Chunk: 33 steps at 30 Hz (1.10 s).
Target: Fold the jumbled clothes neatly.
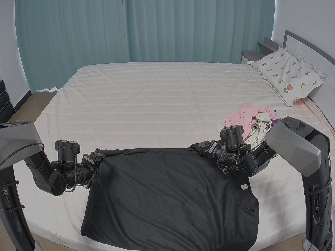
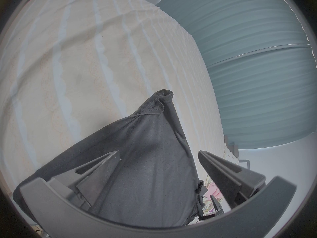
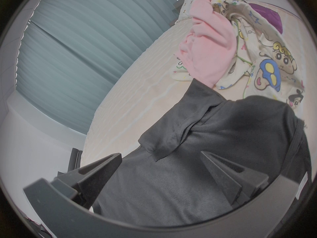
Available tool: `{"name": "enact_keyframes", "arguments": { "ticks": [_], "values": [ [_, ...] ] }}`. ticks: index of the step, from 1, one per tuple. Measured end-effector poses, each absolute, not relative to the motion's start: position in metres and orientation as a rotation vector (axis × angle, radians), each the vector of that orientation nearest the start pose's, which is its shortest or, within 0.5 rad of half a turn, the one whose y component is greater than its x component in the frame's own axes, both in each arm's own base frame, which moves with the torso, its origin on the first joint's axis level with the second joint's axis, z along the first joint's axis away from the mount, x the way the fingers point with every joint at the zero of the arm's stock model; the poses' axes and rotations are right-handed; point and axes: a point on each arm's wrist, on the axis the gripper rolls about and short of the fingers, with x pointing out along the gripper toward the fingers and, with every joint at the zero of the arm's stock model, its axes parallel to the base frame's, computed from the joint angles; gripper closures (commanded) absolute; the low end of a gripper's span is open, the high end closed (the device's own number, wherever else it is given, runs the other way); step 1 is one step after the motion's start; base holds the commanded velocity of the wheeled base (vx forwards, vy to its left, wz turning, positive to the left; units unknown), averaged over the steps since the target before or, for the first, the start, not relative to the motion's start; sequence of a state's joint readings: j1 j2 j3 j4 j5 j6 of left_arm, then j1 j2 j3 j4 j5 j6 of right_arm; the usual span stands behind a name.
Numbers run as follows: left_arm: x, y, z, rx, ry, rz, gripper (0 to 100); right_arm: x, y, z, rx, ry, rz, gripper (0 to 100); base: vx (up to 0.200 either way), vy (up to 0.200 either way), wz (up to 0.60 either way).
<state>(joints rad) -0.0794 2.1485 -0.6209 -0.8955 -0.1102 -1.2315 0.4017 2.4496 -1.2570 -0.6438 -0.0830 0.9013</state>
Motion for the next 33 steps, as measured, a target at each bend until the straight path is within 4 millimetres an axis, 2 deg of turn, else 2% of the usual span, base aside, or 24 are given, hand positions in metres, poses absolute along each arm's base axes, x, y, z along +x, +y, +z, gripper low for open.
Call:
{"name": "enact_keyframes", "arguments": {
  "ticks": [20,24,33],
  "values": [
    [0.325,-0.028,0.018,-1.192,0.669,0.235,0,0.441,0.191,-0.017,0.739,0.626,0.053,0,0.000,0.000,0.00],
    [0.325,-0.028,0.018,-1.192,0.670,0.235,0,0.449,0.194,-0.012,0.778,0.584,0.074,0,0.000,0.000,0.00],
    [0.325,-0.028,0.018,-1.193,0.670,0.236,0,0.468,0.195,0.013,0.887,0.363,0.210,0,0.000,0.000,0.00]
  ]
}}
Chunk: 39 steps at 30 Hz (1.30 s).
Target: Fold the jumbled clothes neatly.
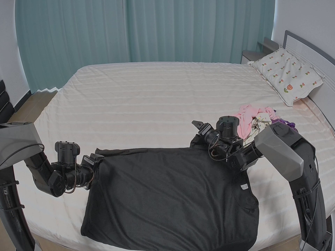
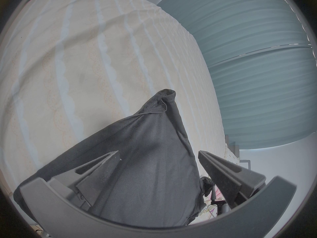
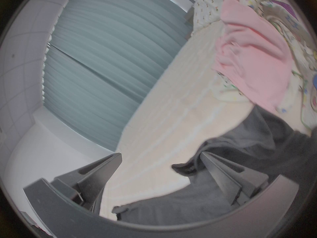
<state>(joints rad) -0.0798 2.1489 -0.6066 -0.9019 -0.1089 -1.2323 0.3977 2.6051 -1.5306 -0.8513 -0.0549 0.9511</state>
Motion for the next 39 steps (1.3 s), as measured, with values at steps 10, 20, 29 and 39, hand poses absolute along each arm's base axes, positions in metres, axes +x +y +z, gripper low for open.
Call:
{"name": "enact_keyframes", "arguments": {
  "ticks": [10,20,29,39],
  "values": [
    [0.325,-0.028,0.018,-1.194,0.669,0.237,0,0.484,0.171,0.024,0.871,0.181,0.249,0,0.000,0.000,0.00],
    [0.325,-0.028,0.018,-1.195,0.669,0.237,0,0.483,0.156,0.011,0.793,0.171,0.235,0,0.000,0.000,0.00],
    [0.325,-0.028,0.017,-1.195,0.670,0.238,0,0.468,0.141,0.000,0.777,0.250,0.190,0,0.000,0.000,0.00],
    [0.323,-0.029,0.018,-1.192,0.674,0.237,0,0.404,0.125,0.015,0.782,0.403,0.127,0,-0.100,0.000,0.00]
  ]
}}
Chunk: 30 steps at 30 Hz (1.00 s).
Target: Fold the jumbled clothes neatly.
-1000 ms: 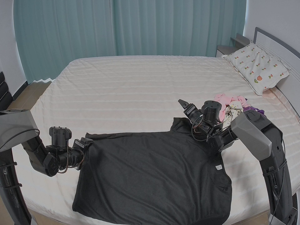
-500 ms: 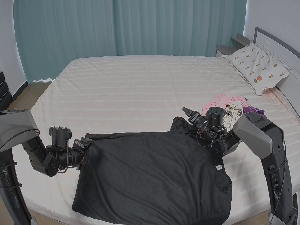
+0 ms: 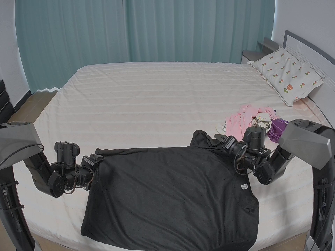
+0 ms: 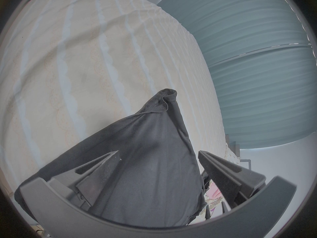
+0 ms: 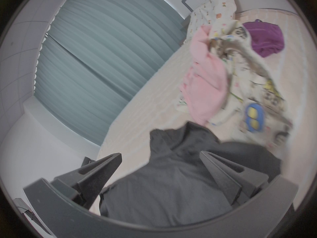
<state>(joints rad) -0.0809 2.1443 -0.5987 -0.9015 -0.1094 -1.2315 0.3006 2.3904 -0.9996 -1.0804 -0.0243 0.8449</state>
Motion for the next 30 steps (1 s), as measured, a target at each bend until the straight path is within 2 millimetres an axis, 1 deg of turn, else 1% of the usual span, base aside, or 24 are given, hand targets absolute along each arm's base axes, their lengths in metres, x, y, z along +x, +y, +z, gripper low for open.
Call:
{"name": "enact_keyframes", "arguments": {
  "ticks": [4,8,12,14,16,20,25,30],
  "values": [
    [0.318,-0.032,0.022,-1.171,0.679,0.220,0,0.366,0.112,0.016,0.775,0.482,0.085,0,-0.200,0.000,0.00],
    [0.307,-0.035,0.033,-1.110,0.679,0.177,0,0.328,0.101,0.018,0.790,0.534,0.052,0,-0.200,0.000,0.00],
    [0.291,-0.036,0.040,-1.014,0.704,0.142,0,0.299,0.090,0.021,0.818,0.553,0.028,0,-0.200,0.000,0.00],
    [0.278,-0.036,0.039,-0.972,0.737,0.142,0,0.287,0.085,0.024,0.847,0.547,0.019,0,-0.200,0.000,0.00],
    [0.265,-0.035,0.037,-0.940,0.773,0.147,0,0.279,0.081,0.026,0.883,0.534,0.014,0,-0.200,0.000,0.00],
    [0.248,-0.035,0.032,-0.906,0.818,0.157,0,0.264,0.075,0.026,0.922,0.535,0.000,0,-0.200,0.000,0.00],
    [0.239,-0.034,0.026,-0.871,0.857,0.166,0,0.255,0.072,0.021,0.944,0.532,0.000,0,-0.200,0.000,0.00],
    [0.236,-0.034,0.016,-0.830,0.883,0.174,0,0.251,0.071,0.013,0.961,0.528,0.003,0,0.000,0.000,0.00]
  ]
}}
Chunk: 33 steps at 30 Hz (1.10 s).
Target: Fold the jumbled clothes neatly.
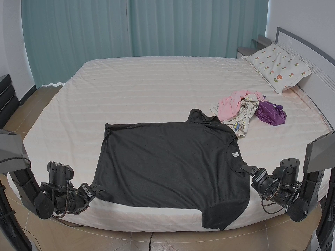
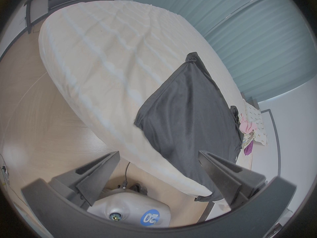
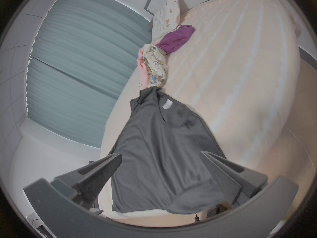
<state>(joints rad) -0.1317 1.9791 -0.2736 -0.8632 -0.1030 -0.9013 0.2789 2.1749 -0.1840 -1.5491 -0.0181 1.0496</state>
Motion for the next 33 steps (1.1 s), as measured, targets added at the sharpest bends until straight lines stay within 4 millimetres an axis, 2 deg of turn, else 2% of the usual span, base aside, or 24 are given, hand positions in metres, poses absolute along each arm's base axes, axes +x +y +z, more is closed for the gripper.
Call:
{"name": "enact_keyframes", "arguments": {
  "ticks": [5,11,23,24,33],
  "values": [
    [0.244,-0.034,0.009,-0.825,0.836,0.162,0,0.248,0.071,0.003,0.954,0.569,-0.020,0,0.000,0.000,0.00],
    [0.260,-0.036,0.000,-0.800,0.725,0.203,0,0.248,0.072,-0.001,0.951,0.581,-0.025,0,0.000,0.000,0.00],
    [0.285,-0.042,-0.020,-0.786,0.703,0.226,0,0.249,0.076,-0.001,0.947,0.584,-0.008,0,0.000,0.000,0.00],
    [0.287,-0.042,-0.021,-0.786,0.701,0.227,100,0.249,0.077,-0.001,0.947,0.584,-0.006,0,0.000,0.000,0.00],
    [0.286,-0.040,-0.034,-0.754,0.708,0.303,100,0.247,0.076,-0.001,0.932,0.589,-0.009,0,0.000,0.000,0.00]
  ]
}}
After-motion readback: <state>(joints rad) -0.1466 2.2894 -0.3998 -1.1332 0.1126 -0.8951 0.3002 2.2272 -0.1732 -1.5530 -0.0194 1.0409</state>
